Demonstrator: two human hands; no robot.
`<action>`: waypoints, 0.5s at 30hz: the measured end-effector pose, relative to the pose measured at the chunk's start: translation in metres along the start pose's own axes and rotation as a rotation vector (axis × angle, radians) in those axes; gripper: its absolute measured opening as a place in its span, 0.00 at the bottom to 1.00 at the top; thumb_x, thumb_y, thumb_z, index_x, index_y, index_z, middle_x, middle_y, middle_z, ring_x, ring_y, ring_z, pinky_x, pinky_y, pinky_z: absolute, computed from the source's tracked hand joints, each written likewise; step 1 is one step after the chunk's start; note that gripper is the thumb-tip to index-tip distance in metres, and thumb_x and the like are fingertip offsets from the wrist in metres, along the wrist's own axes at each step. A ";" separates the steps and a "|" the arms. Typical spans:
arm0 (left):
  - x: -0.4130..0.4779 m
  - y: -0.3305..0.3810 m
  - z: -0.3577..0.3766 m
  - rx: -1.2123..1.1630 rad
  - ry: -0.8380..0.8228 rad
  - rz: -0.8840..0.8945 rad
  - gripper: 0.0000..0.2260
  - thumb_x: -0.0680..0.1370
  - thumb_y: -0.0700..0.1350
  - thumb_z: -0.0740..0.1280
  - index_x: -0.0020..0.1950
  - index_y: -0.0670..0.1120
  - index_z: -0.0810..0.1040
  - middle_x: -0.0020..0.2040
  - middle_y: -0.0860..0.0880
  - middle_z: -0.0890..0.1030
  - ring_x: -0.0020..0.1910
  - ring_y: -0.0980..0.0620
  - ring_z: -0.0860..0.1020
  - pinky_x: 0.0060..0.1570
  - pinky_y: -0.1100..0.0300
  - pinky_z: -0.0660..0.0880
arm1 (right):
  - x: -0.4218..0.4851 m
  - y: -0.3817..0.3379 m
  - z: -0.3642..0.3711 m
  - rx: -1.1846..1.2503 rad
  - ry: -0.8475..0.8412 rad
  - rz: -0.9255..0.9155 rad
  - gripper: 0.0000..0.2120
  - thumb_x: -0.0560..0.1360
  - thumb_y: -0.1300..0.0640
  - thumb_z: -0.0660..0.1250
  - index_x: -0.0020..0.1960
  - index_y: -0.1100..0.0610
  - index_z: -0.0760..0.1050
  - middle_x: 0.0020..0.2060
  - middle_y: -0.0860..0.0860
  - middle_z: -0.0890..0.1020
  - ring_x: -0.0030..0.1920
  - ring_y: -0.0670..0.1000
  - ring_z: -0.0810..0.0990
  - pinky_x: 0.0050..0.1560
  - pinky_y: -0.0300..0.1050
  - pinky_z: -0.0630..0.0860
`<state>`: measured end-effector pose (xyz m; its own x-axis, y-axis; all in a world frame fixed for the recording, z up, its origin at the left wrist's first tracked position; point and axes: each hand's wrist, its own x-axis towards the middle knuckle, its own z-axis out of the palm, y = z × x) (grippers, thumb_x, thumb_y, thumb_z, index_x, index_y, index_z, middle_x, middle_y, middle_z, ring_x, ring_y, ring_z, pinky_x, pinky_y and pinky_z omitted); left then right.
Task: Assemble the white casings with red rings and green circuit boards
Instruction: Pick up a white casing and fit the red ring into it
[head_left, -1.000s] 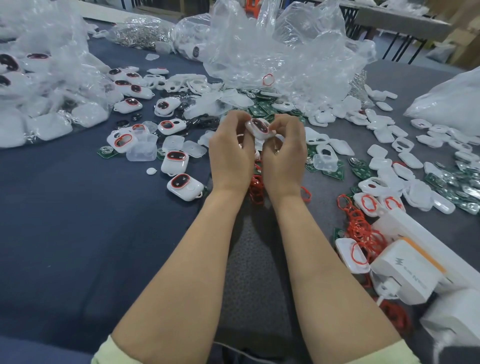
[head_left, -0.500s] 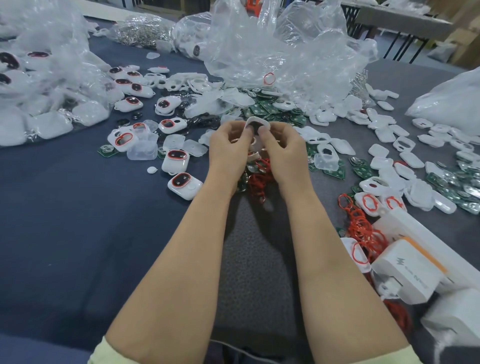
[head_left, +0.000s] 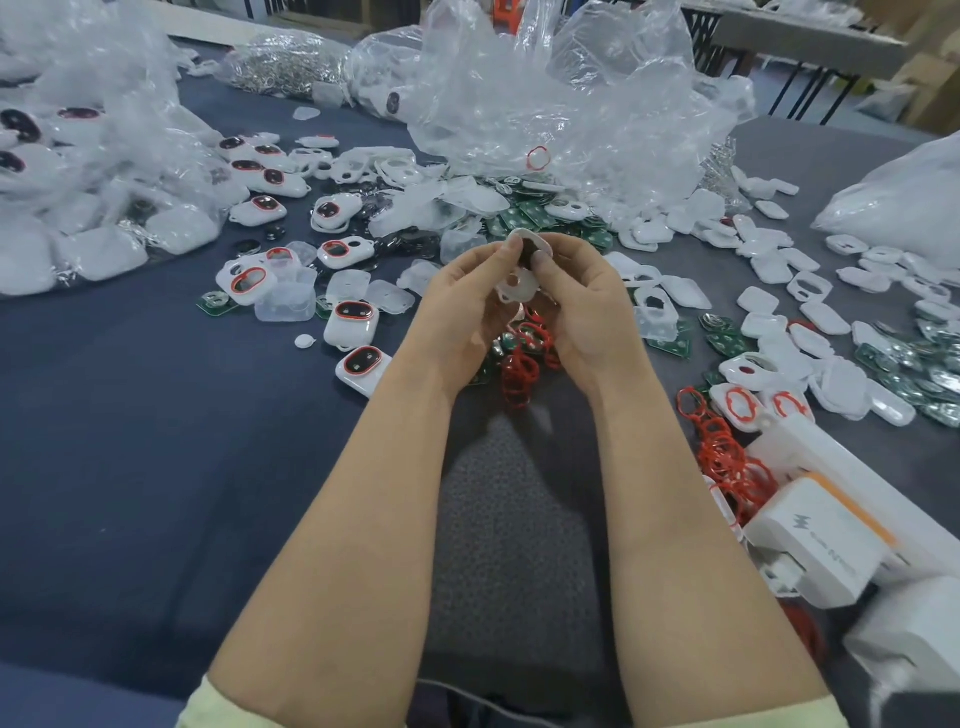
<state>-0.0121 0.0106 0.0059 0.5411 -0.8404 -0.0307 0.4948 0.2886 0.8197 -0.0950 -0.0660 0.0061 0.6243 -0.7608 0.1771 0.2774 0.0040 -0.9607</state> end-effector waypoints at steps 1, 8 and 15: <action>0.001 0.000 -0.001 -0.013 -0.001 -0.006 0.06 0.79 0.43 0.65 0.48 0.43 0.80 0.42 0.48 0.78 0.39 0.54 0.76 0.42 0.62 0.72 | -0.001 0.000 0.001 -0.030 -0.001 -0.013 0.08 0.78 0.65 0.63 0.52 0.54 0.76 0.45 0.53 0.81 0.45 0.51 0.80 0.51 0.49 0.77; 0.006 -0.003 -0.003 -0.039 0.056 -0.003 0.10 0.80 0.43 0.64 0.41 0.44 0.81 0.36 0.48 0.79 0.34 0.56 0.77 0.37 0.67 0.76 | -0.006 0.001 0.011 -0.804 0.144 -0.430 0.10 0.75 0.64 0.67 0.54 0.56 0.80 0.50 0.51 0.77 0.48 0.45 0.75 0.51 0.33 0.72; 0.013 -0.010 -0.001 0.108 0.242 0.148 0.05 0.81 0.42 0.63 0.46 0.43 0.73 0.40 0.47 0.79 0.37 0.54 0.77 0.34 0.65 0.78 | -0.004 0.000 0.011 -0.481 0.320 -0.281 0.07 0.76 0.63 0.66 0.52 0.55 0.76 0.39 0.49 0.79 0.39 0.47 0.79 0.47 0.46 0.79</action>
<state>-0.0095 -0.0028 -0.0033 0.7546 -0.6555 -0.0307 0.3300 0.3386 0.8811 -0.0894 -0.0554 0.0078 0.3065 -0.8466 0.4350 -0.0063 -0.4588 -0.8885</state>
